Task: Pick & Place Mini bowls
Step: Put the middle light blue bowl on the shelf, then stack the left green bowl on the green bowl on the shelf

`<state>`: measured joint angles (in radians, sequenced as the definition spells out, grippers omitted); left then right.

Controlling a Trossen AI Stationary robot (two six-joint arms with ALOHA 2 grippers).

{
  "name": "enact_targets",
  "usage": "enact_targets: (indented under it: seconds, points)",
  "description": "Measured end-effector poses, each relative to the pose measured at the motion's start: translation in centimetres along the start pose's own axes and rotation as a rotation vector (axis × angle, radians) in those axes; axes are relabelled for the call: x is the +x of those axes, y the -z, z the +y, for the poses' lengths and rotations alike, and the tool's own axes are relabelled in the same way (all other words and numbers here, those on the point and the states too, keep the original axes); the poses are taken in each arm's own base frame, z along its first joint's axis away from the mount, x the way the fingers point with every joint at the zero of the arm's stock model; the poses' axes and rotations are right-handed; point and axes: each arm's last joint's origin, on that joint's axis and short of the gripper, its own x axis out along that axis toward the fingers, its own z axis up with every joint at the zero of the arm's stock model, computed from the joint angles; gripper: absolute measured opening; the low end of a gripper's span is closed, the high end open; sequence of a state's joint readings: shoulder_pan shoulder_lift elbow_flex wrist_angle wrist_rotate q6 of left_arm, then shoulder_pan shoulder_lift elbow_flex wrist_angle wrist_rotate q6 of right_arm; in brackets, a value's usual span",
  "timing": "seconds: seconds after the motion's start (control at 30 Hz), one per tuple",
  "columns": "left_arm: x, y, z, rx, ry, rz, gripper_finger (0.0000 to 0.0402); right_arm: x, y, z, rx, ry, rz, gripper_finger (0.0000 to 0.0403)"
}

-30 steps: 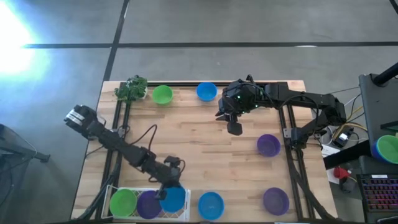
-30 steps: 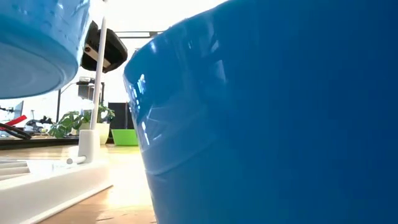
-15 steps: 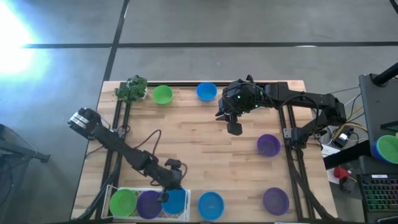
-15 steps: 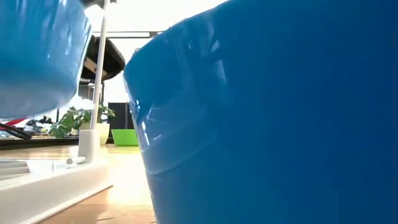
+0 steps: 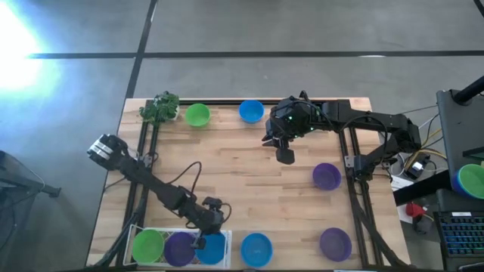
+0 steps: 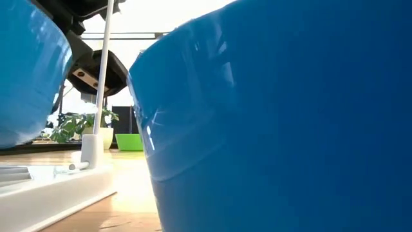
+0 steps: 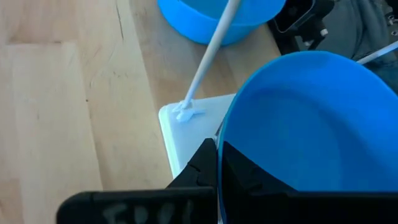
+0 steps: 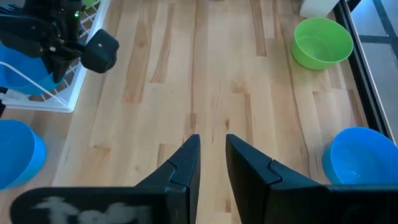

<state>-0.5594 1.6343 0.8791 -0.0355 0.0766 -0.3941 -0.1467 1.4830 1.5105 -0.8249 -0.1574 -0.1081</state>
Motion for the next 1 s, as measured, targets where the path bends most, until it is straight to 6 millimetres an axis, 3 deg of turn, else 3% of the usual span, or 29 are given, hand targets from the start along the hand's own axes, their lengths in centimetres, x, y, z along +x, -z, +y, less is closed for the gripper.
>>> enact_targets:
  seconds: [0.17, 0.6, 1.0]
  points:
    - [0.0, 0.0, 0.0, 0.008, 0.001, 0.0, 0.0005, 0.0, 0.0, 0.0, 0.0, 0.0, 0.001, 0.0075]
    - [-0.1, 0.0, 0.1, 0.005, 0.012, 0.005, 0.007, 0.0, 0.0, 0.0, -0.004, 0.0, 0.001, 0.0075]
    - [-4.0, -1.5, 0.4, -0.004, -0.001, -0.064, 0.0071, 0.0, 0.0, 0.0, -0.008, 0.0, 0.0, 0.0075]
